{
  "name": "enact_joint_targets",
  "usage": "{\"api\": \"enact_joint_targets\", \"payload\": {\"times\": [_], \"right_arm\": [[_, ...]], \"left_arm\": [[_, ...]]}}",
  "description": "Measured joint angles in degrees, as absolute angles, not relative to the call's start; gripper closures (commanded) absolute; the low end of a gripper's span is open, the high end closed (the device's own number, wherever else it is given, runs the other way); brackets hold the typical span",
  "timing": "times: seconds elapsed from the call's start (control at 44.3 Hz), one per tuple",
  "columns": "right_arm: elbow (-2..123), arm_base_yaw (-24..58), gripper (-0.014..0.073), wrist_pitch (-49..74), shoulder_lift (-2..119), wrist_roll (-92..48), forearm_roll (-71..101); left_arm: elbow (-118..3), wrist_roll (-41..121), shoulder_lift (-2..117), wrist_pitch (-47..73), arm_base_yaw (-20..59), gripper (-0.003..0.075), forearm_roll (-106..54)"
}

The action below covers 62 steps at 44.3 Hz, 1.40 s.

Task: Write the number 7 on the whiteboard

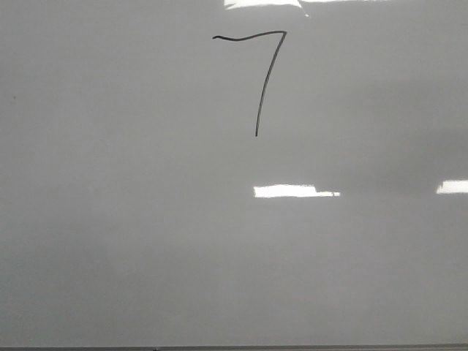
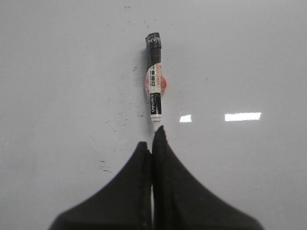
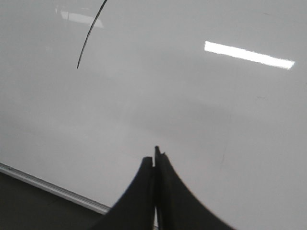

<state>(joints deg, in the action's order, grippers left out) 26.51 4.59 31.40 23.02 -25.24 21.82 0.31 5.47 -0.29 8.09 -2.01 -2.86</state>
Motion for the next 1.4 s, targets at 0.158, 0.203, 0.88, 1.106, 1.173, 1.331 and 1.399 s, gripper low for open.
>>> {"api": "enact_joint_targets", "payload": {"times": [0.158, 0.203, 0.88, 1.106, 1.173, 1.331, 1.399], "right_arm": [[26.51, 4.59, 0.0661, 31.4, 23.02, -25.24, 21.82], [26.51, 4.59, 0.0661, 31.4, 23.02, -25.24, 21.82], [11.47, 4.55, 0.0661, 12.02, 16.62, -17.95, 16.32], [-0.51, 2.61, 0.0661, 7.77, 7.1, -4.39, 5.03], [-1.39, 1.51, 0.0661, 8.88, 4.88, -3.51, 4.59], [-1.53, -0.32, 0.0661, 13.07, 0.02, -2.59, 4.23], [-1.53, -0.52, 0.0661, 14.55, -0.4, -2.47, 4.23]], "left_arm": [[0.31, 5.47, -0.29, 8.09, -2.01, 0.0741, -2.86], [0.31, 5.47, -0.29, 8.09, -2.01, 0.0741, -2.86], [0.31, 5.57, -0.29, 8.0, -2.01, 0.0741, -2.86], [0.31, 5.57, -0.29, 8.0, -2.01, 0.0741, -2.86], [0.31, 5.57, -0.29, 8.0, -2.01, 0.0741, -2.86], [0.31, 5.57, -0.29, 8.0, -2.01, 0.0741, -2.86], [0.31, 5.57, -0.29, 8.0, -2.01, 0.0741, -2.86]]}}
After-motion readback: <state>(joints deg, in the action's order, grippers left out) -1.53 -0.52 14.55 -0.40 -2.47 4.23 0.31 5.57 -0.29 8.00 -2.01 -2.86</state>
